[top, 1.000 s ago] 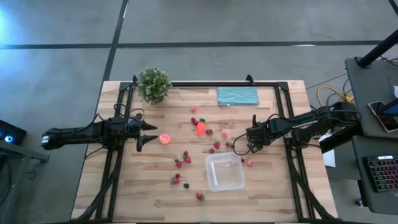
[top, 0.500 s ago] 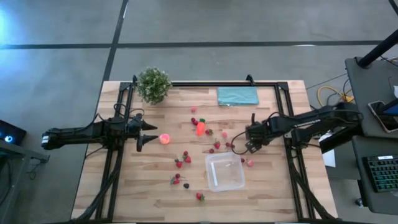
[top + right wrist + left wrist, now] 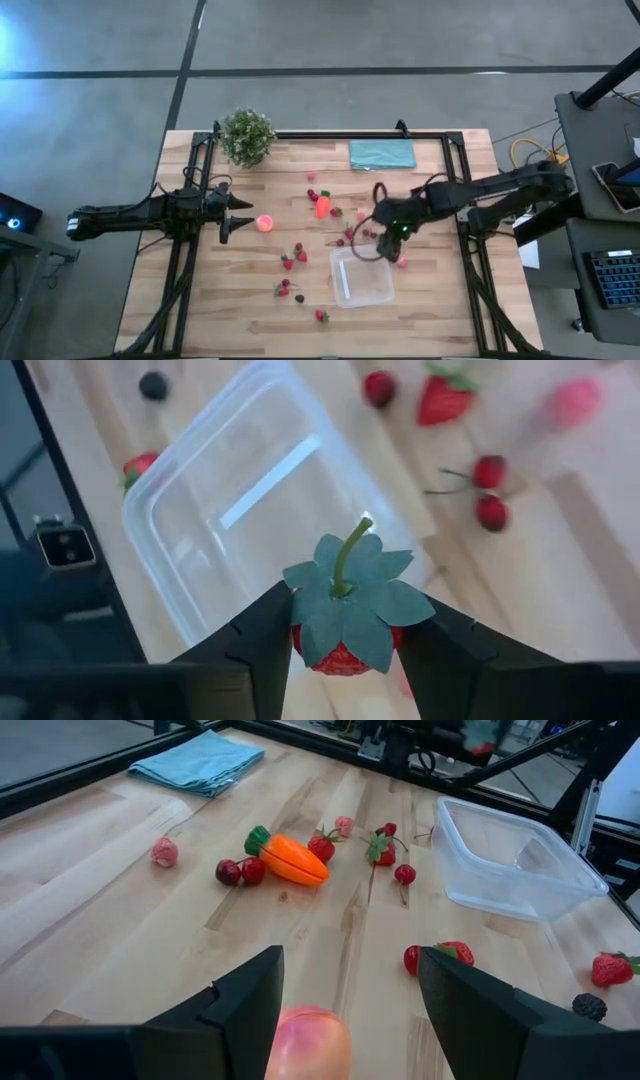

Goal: Pick and placing Produce into tupperware
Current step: Put the red strawberry into the transparent container, then put the pink peach into the transparent container

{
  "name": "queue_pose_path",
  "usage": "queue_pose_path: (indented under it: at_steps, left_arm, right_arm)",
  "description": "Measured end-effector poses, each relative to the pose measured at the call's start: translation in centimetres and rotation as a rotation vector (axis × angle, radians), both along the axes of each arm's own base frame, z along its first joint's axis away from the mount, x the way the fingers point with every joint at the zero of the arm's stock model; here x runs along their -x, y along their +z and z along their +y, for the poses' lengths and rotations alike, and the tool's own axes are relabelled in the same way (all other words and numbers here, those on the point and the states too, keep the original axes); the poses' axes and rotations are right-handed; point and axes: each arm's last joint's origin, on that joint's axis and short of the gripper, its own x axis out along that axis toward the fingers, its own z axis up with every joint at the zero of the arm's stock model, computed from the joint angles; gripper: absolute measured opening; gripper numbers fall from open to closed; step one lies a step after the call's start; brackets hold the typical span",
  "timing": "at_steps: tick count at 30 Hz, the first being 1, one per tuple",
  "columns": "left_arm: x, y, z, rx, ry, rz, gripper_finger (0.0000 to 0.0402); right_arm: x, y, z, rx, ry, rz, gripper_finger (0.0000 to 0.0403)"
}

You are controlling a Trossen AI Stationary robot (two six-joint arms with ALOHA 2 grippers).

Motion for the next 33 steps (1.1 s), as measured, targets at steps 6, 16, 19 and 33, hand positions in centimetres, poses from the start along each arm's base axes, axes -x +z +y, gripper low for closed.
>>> queue_pose_path:
  at_steps: [6, 16, 19, 33]
  left_arm:
    - [0.0, 0.0, 0.0, 0.0, 0.0, 0.0, 0.0217]
    - [0.0, 0.0, 0.0, 0.0, 0.0, 0.0, 0.0217]
    - [0.0, 0.0, 0.0, 0.0, 0.0, 0.0, 0.0217]
    - [0.0, 0.0, 0.0, 0.0, 0.0, 0.0, 0.0217]
  right_arm:
    - [-3.5, -1.8, 3.3, 0.015, 0.102, 0.1, 0.0148]
    - [-6.5, -3.0, 7.4, 0.143, 0.173, 0.277, 0.023]
    - [-6.0, -1.8, 7.3, 0.275, 0.164, 0.288, 0.0274]
    - [5.8, -1.4, 3.2, 0.112, -0.2, 0.27, 0.0303]
